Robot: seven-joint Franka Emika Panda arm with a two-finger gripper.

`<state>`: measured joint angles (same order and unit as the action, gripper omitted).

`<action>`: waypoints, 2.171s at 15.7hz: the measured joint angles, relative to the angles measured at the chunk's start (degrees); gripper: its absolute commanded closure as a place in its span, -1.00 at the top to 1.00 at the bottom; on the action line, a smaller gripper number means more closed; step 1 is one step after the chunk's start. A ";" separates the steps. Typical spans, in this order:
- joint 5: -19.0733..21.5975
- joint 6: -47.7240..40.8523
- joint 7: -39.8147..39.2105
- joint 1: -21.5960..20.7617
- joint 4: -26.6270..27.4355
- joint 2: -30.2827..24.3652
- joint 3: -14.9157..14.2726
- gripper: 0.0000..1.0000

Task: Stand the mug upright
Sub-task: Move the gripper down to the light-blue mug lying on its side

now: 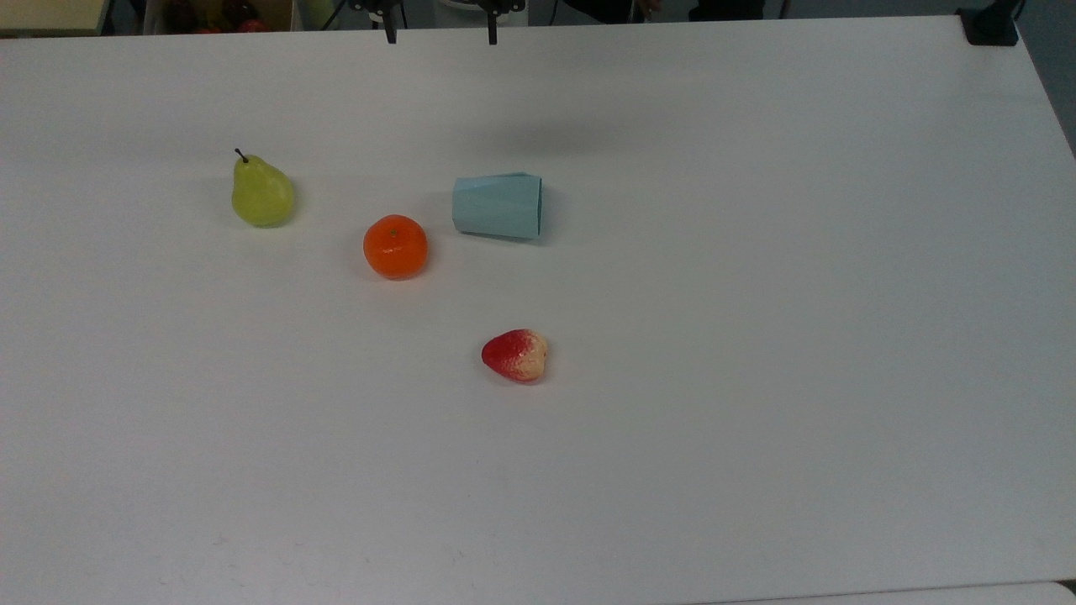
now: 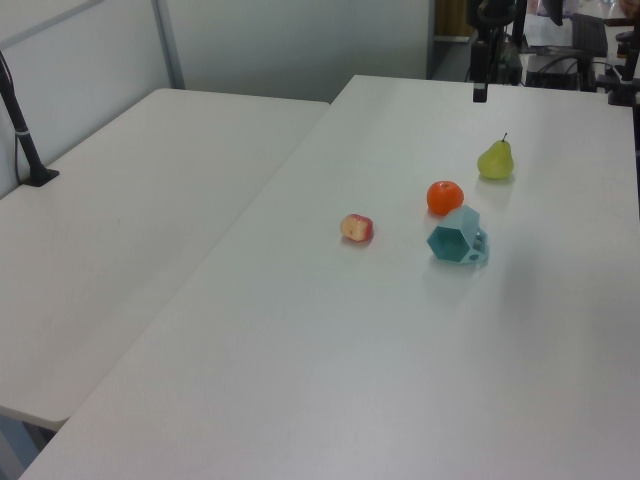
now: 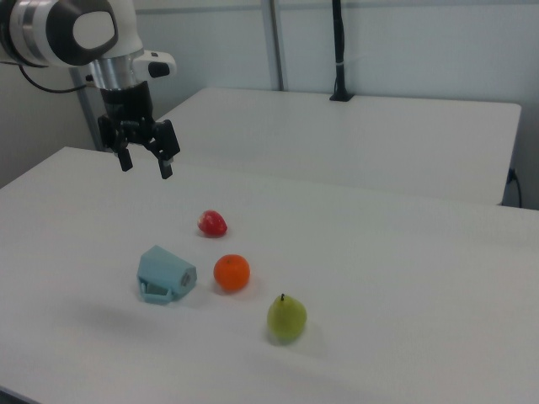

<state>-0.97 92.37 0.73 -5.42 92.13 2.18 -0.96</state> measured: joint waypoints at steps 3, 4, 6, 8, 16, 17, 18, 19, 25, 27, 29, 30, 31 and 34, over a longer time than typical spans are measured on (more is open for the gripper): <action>0.00 0.00 0.00 0.00 0.21 0.00 0.00 1.00; 0.00 0.00 -0.01 -0.01 0.23 0.00 0.00 1.00; 0.00 0.00 -0.04 -0.04 0.29 0.00 0.00 1.00; -0.01 0.00 -0.10 -0.10 0.33 0.00 0.03 1.00; -4.11 0.00 1.74 -3.24 0.72 0.25 0.91 1.00; -6.25 0.00 3.63 -4.87 0.99 0.46 1.02 1.00; -8.30 0.00 5.97 -6.65 1.29 0.77 1.10 1.00; -10.08 0.00 8.21 -8.38 1.50 1.25 1.15 1.00; -21.06 0.00 20.63 -15.87 2.15 7.11 2.24 1.00; -24.57 0.00 23.24 -17.70 2.38 9.85 2.79 1.00; -28.23 -0.28 25.16 -19.83 2.70 12.76 2.93 1.00; -30.00 -0.80 26.35 -20.83 2.78 14.33 2.97 1.00; -31.53 -1.19 27.80 -21.69 2.82 15.93 2.99 1.00; -36.14 -1.58 32.42 -23.17 2.88 20.65 3.03 1.00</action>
<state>-37.11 90.79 33.15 -28.59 95.01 22.83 2.06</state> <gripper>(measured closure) 0.000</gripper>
